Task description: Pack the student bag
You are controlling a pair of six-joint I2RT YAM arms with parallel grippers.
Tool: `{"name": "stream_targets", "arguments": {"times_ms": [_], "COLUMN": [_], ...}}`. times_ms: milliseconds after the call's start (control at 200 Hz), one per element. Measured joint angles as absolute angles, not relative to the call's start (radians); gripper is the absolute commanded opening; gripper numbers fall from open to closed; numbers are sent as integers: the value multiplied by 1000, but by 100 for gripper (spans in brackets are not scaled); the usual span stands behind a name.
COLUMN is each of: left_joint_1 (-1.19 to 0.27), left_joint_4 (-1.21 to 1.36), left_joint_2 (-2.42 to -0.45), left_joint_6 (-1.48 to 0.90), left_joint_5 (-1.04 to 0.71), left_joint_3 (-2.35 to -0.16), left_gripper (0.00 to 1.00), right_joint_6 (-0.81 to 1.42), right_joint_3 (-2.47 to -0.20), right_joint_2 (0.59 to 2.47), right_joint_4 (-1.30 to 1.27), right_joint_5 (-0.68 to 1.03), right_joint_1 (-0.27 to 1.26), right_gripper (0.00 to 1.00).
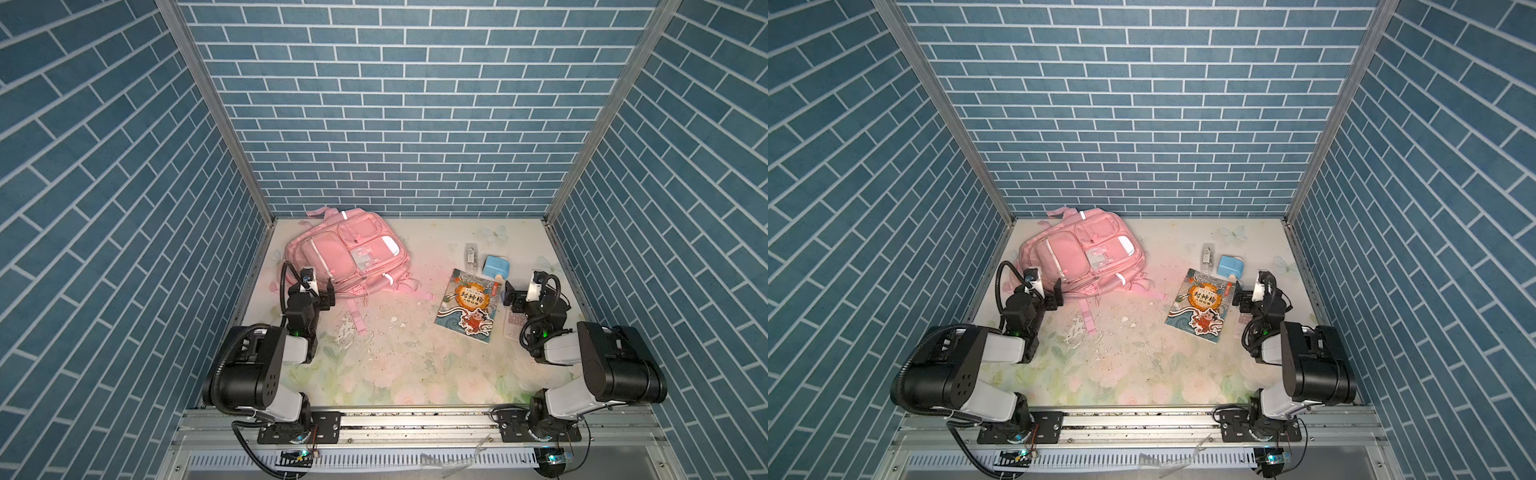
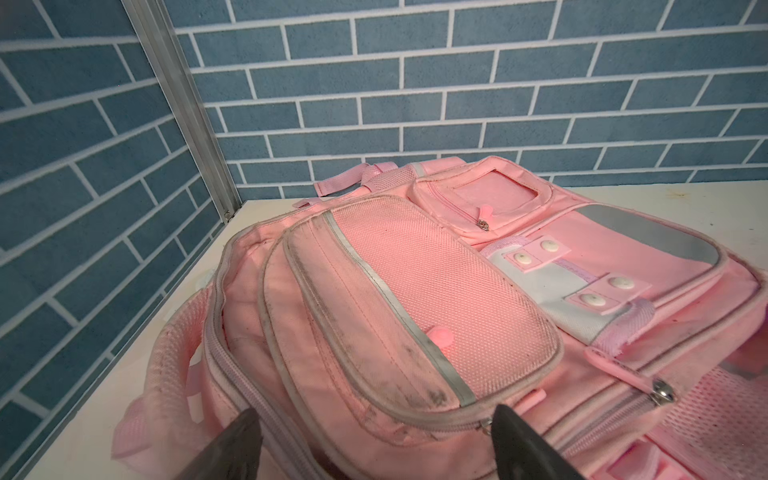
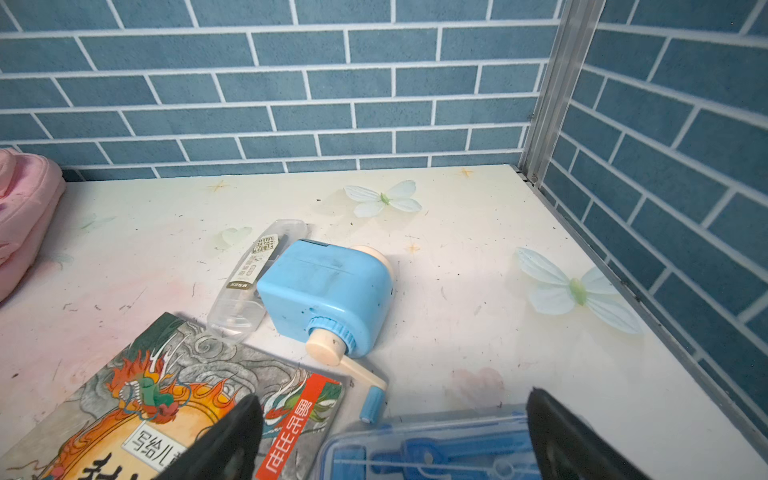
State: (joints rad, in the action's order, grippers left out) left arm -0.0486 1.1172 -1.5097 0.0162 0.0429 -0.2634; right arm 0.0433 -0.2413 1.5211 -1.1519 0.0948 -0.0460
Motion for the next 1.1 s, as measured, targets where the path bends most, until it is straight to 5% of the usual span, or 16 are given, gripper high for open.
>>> {"name": "stream_targets", "arguments": {"times_ms": [1100], "left_joint_1": [-49], "left_joint_4": [1117], "left_joint_2": [-1510], "left_joint_6": [20], "left_joint_5": [31], "left_joint_3": [-263], "left_gripper": [87], "right_joint_6": [43], "right_joint_3": [-241], "right_joint_2": [1521], "right_joint_4": [-1152], "right_joint_5": [94], "right_joint_1": [-46], "right_gripper": [97]}}
